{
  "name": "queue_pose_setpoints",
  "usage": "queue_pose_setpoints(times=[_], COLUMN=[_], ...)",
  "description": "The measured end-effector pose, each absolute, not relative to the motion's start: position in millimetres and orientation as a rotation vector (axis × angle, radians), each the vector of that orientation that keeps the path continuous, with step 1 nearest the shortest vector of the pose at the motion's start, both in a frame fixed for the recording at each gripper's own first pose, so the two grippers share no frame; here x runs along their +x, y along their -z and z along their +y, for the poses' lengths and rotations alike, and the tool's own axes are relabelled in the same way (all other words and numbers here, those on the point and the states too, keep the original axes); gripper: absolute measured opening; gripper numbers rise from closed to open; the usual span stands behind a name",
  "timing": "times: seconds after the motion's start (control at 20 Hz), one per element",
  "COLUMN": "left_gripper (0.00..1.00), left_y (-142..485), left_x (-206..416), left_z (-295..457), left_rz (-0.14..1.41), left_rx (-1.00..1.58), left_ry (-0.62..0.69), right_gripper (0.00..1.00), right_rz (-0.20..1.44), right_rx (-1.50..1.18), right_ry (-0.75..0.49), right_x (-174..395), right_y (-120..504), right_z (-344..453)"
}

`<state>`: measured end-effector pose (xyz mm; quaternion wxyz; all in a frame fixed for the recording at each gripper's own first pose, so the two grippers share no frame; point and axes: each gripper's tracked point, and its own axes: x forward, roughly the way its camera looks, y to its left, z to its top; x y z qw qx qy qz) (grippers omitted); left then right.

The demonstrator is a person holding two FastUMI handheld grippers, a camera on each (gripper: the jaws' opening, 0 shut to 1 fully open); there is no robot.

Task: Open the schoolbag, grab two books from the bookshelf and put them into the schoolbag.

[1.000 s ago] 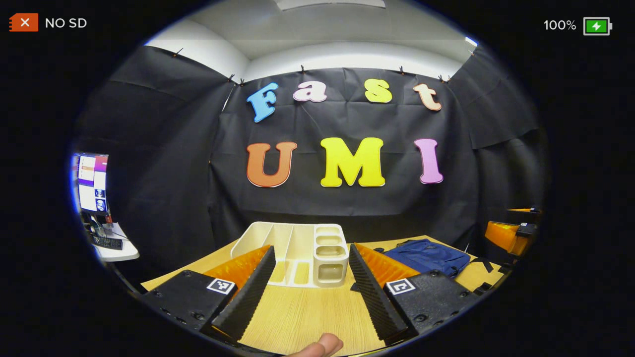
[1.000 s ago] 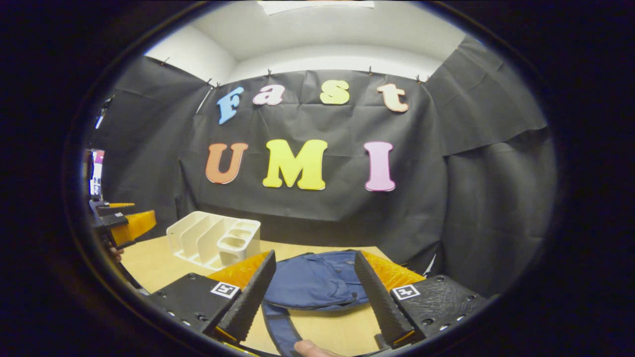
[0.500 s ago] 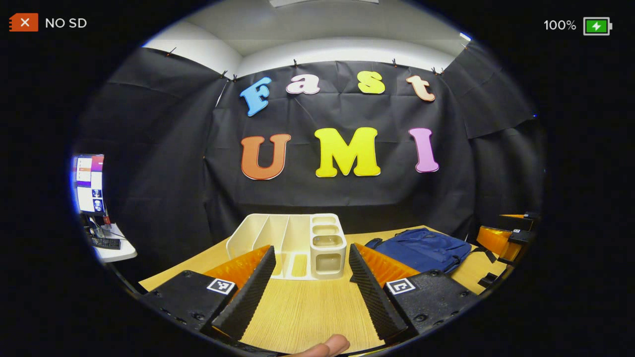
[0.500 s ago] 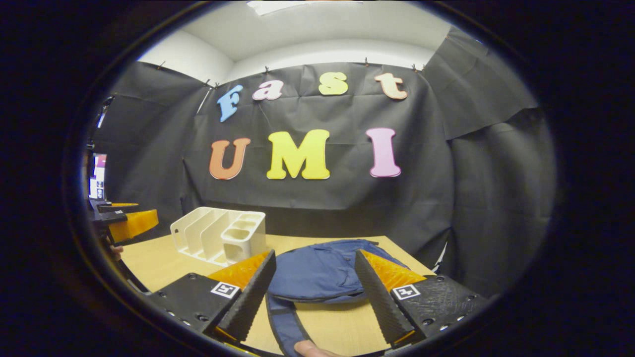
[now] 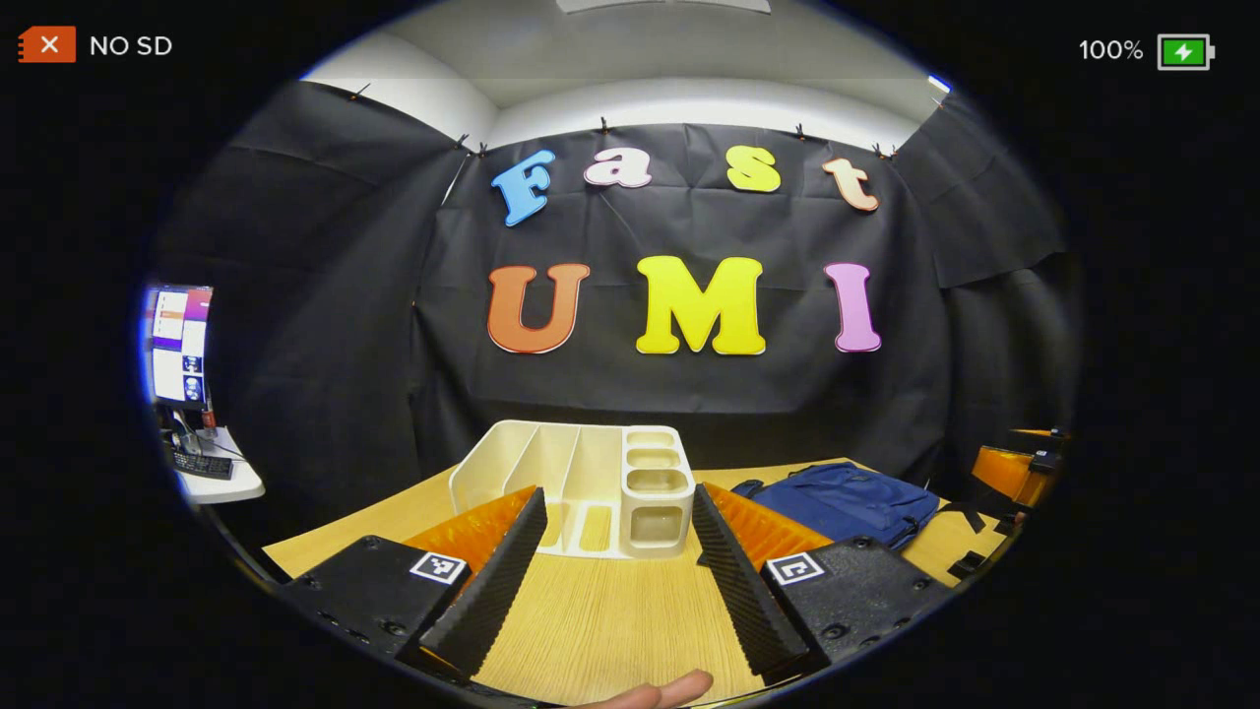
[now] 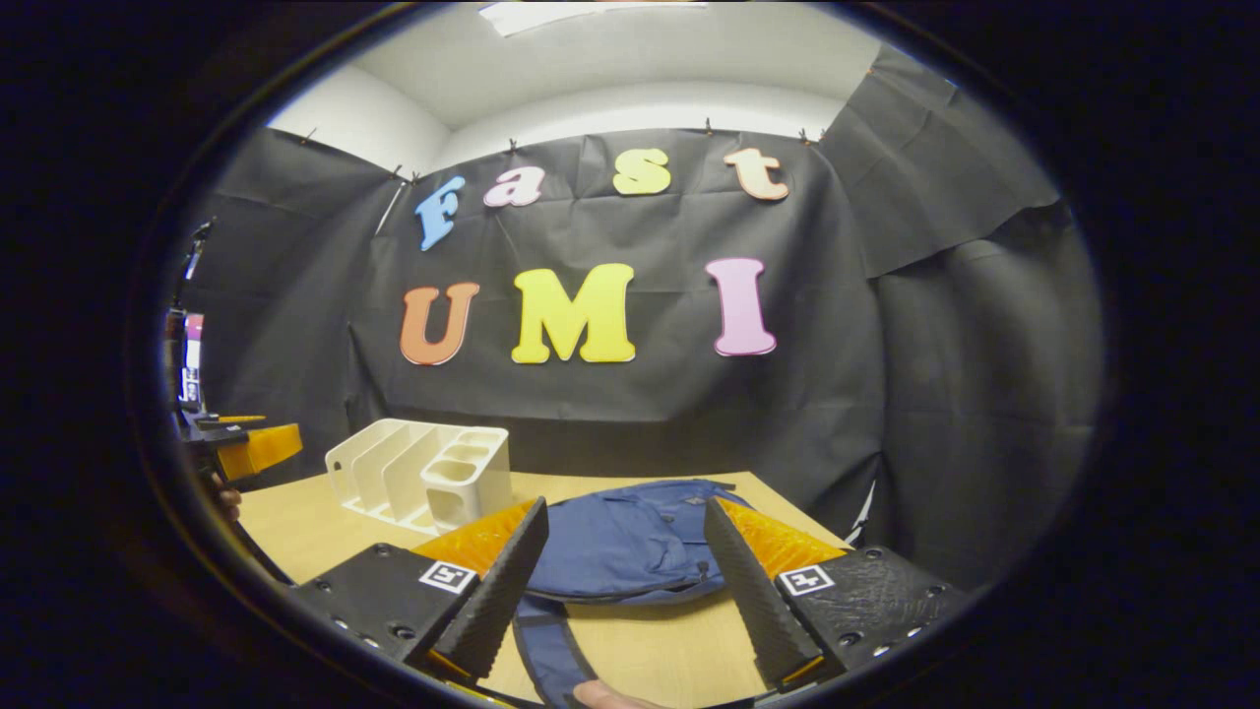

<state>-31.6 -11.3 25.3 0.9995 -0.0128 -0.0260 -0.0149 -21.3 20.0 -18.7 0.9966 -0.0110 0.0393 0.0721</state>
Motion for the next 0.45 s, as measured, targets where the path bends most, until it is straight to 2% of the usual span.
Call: queue_pose_setpoints(times=[0.1,0.15,0.45], left_gripper=[0.95,0.95,0.95], left_y=[-22,-20,-18], left_x=[-28,-26,-23], left_z=[-7,-5,2], left_rz=[-0.047,-0.042,-0.04], left_rx=[-0.026,-0.029,-0.029], left_ry=[0.022,0.014,-0.013], right_gripper=[0.98,0.95,0.95], right_rz=[0.078,0.077,0.088], right_rx=[-0.04,-0.043,-0.045], right_ry=[-0.141,-0.139,-0.116], right_x=[-22,-23,-24], right_y=[21,21,23], right_z=[19,18,17])
